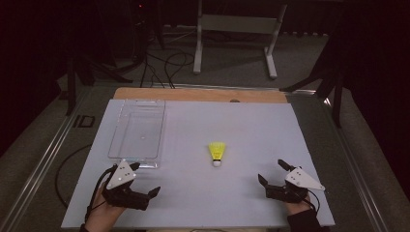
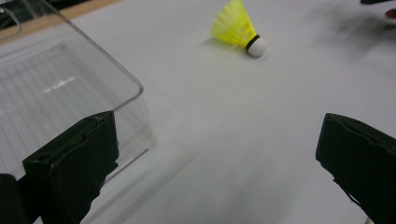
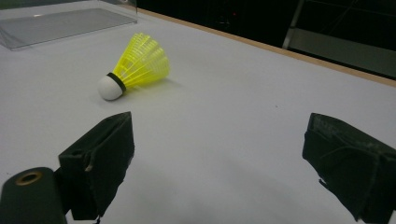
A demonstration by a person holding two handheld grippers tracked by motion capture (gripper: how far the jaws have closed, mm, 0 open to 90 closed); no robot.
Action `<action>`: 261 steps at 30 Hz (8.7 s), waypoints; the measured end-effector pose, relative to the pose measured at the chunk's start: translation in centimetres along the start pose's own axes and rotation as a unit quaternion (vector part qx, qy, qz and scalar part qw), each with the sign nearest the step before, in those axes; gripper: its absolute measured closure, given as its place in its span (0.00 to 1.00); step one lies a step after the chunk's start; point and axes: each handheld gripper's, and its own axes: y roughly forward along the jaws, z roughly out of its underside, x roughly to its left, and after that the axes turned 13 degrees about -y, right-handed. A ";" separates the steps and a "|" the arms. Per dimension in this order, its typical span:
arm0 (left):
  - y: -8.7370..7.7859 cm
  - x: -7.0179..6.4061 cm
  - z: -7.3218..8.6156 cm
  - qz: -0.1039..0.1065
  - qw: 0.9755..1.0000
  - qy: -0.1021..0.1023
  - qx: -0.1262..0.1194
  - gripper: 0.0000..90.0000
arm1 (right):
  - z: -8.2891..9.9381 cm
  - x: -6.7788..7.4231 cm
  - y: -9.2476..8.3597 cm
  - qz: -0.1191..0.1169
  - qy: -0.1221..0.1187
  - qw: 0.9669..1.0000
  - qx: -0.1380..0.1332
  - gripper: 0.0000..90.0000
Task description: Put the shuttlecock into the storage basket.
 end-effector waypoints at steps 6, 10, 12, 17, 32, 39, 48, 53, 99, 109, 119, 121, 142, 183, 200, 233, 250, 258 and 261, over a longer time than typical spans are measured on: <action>0.5 -0.7 -0.8 -0.009 1.000 0.011 0.017 0.00 | 0.0 0.0 -0.1 0.000 -0.001 1.000 0.000 0.10; 0.8 -1.0 -1.1 -0.008 1.000 0.012 0.022 0.00 | 0.0 -0.1 -0.1 0.000 -0.001 1.000 -0.001 0.10; 1.0 -1.4 -1.3 -0.003 0.999 0.011 0.033 0.00 | 0.0 -0.1 -0.1 0.001 -0.001 1.000 -0.001 0.10; 1.6 -2.2 -1.9 -0.002 0.998 0.004 0.064 0.00 | 0.0 -0.1 -0.1 0.002 0.000 1.000 0.000 0.10; 3.4 -3.6 -2.9 -0.013 0.995 -0.022 0.098 0.00 | 0.1 -0.1 -0.1 0.006 0.003 1.000 0.002 0.10; 4.4 -4.4 -3.6 -0.008 0.990 -0.032 0.137 0.00 | 0.1 0.0 -0.1 0.004 0.002 1.000 0.003 0.10; 6.1 -5.4 -4.6 0.001 0.986 -0.038 0.163 0.00 | 0.0 0.0 -0.1 0.006 0.002 1.000 0.002 0.10; 7.5 -6.1 -5.6 0.007 0.983 -0.035 0.180 0.00 | 0.0 0.0 -0.1 0.006 0.004 1.000 0.002 0.10; 16.6 -8.3 -11.0 -0.029 0.960 -0.100 0.259 0.00 | 0.2 -0.1 -0.1 0.010 0.009 1.000 0.002 0.10; 18.4 -9.1 -12.4 -0.049 0.951 -0.114 0.285 0.00 | 0.2 -0.2 -0.1 0.012 0.008 1.000 -0.002 0.10; 20.1 -9.9 -13.2 -0.073 0.942 -0.144 0.295 0.00 | 0.1 -0.1 -0.2 0.010 0.012 1.000 -0.004 0.10; 20.6 -10.2 -13.2 -0.086 0.941 -0.145 0.294 0.00 | 0.1 -0.2 -0.2 0.012 0.012 1.000 -0.006 0.10; 23.1 -10.5 -11.1 -0.139 0.925 -0.213 0.283 0.15 | 0.1 -0.3 -0.4 0.017 0.018 1.000 -0.006 0.10; 23.8 -8.2 -12.2 -0.096 0.916 -0.210 0.328 0.72 | 0.2 -0.4 -0.4 0.018 0.020 1.000 -0.003 0.10; 20.7 -6.5 -13.0 -0.034 0.923 -0.114 0.366 0.72 | 0.1 -0.3 -0.4 0.017 0.020 1.000 -0.002 0.10; 15.0 -5.7 -10.4 0.081 0.895 0.118 0.422 0.72 | 0.1 -0.2 -0.3 0.009 0.017 1.000 0.000 0.10; 12.2 -5.0 -10.7 0.079 0.881 0.182 0.430 0.72 | 0.1 -0.1 -0.2 0.005 0.017 1.000 0.001 0.10; 11.0 -4.4 -11.6 0.075 0.883 0.190 0.423 0.72 | -0.2 0.0 -0.3 0.006 0.009 1.000 -0.004 0.10; 10.3 -4.6 -12.1 0.081 0.880 0.204 0.420 0.72 | 0.0 0.0 -0.2 0.003 0.011 1.000 -0.001 0.10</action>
